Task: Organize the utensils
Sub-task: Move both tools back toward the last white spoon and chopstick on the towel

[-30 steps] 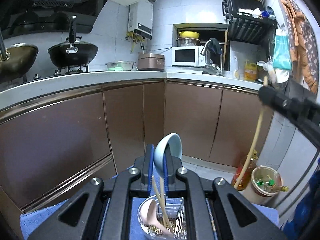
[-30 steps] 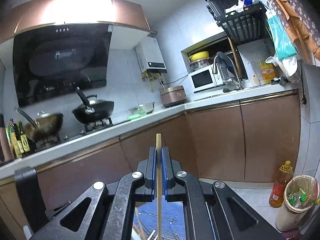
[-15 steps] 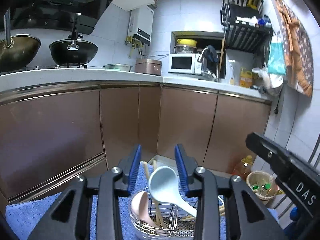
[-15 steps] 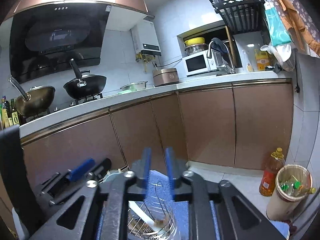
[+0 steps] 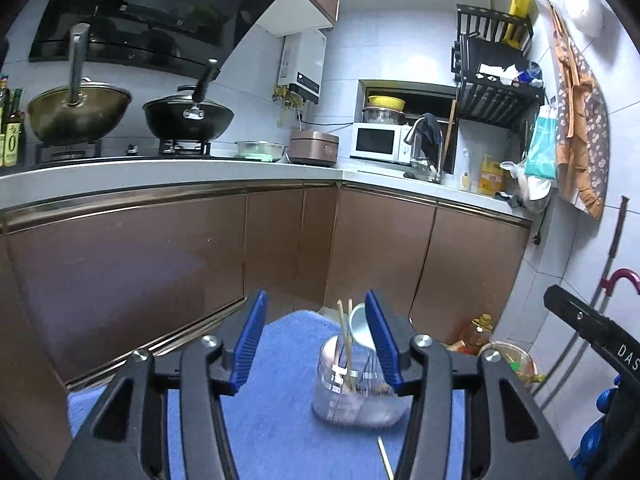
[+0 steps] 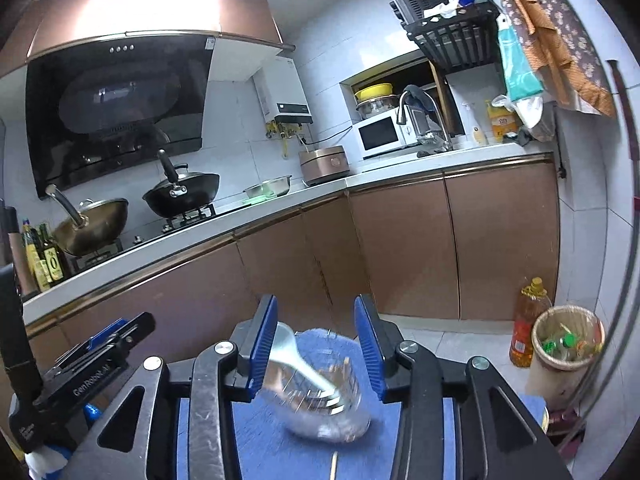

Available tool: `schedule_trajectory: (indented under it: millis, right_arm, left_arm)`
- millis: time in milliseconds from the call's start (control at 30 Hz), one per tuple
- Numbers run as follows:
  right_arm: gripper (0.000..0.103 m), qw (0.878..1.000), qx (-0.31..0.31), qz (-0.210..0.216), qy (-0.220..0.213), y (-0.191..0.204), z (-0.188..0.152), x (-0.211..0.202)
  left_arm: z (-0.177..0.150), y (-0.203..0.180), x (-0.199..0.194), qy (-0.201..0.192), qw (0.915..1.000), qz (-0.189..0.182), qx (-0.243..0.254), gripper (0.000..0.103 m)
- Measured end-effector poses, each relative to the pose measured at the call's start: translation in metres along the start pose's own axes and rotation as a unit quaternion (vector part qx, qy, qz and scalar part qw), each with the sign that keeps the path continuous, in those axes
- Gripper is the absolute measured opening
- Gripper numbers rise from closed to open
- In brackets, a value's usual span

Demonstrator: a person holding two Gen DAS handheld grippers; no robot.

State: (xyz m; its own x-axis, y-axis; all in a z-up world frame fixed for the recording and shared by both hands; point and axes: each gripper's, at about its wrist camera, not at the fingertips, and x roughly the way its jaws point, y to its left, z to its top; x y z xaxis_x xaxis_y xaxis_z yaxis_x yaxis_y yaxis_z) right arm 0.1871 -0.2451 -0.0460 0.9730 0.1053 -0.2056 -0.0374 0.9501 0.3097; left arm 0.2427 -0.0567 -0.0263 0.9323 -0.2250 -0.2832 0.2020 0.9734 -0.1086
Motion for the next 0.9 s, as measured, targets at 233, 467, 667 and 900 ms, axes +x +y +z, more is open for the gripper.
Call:
schedule_trajectory:
  millis: [233,467,667,900]
  right_arm:
    - [0.041,1.000,-0.006,-0.003,0.009,0.013,-0.013,-0.061]
    - [0.044,1.000,0.006,0.000,0.030,0.013,-0.030,-0.089]
    - [0.046,0.998,0.013,-0.001,0.059,0.017,-0.055,-0.101]
    - [0.047,0.997,0.011,-0.005,0.080,0.024,-0.072,-0.114]
  left_arm:
    - [-0.010,0.025,-0.055,0.028,0.9983,-0.037,-0.035,0.050]
    - [-0.033,0.048,-0.077,0.084,0.9914,-0.064,-0.078,0.050]
    - [-0.053,0.039,-0.113,0.075,0.9962,-0.026,-0.036,0.050]
    - [-0.070,0.014,-0.152,0.049,0.9983,0.011,0.031,0.050]
